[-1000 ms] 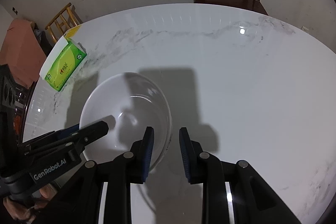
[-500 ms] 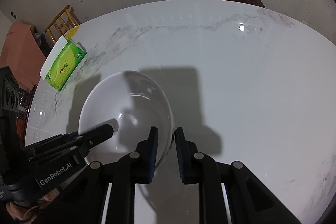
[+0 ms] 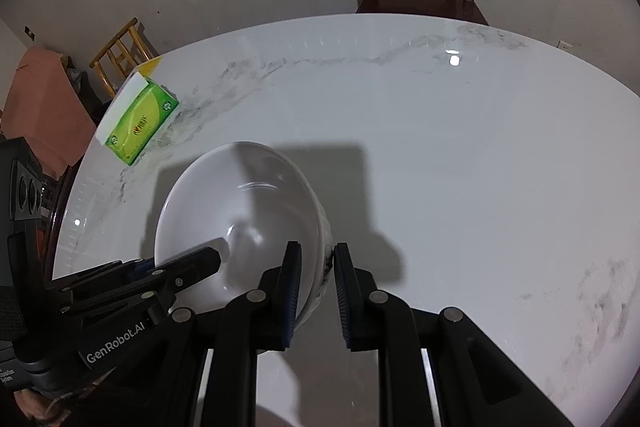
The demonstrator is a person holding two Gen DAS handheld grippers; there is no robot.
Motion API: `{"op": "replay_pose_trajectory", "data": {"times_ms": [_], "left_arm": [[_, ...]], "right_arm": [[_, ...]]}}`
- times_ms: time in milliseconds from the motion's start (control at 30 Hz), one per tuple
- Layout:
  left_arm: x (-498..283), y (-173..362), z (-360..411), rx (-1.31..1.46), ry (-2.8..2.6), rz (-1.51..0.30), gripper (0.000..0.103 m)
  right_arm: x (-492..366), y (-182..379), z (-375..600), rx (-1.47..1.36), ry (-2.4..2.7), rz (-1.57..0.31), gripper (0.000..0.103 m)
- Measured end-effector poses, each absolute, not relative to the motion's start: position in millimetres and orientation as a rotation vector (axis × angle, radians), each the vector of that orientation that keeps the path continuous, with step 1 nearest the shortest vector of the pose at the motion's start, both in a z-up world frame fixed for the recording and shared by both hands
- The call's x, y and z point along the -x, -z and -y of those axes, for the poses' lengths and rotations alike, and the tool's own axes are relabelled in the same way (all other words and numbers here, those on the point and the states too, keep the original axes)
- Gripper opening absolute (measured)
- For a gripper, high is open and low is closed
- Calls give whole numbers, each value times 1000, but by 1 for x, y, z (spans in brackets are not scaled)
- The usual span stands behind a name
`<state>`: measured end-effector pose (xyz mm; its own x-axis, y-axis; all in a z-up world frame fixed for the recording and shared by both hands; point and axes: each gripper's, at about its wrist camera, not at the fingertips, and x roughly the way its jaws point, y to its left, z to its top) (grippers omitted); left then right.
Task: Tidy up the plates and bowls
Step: 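Lift the white blue-pattern bowl and carry it over the nested bowls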
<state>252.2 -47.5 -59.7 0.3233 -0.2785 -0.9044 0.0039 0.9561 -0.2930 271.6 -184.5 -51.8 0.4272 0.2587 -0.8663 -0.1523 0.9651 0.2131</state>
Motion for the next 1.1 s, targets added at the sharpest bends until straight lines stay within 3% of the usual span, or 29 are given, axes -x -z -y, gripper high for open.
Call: {"op": "replay_pose_trajectory", "data": {"times_ms": [433, 1100], "left_arm": [[-192, 21, 62, 211, 235, -1185, 14], [-91, -9, 65, 180, 289, -1149, 13]], "right_arm": [[-201, 14, 201, -106, -255, -1056, 17], [-88, -2, 207, -111, -254, -1035, 17]]}}
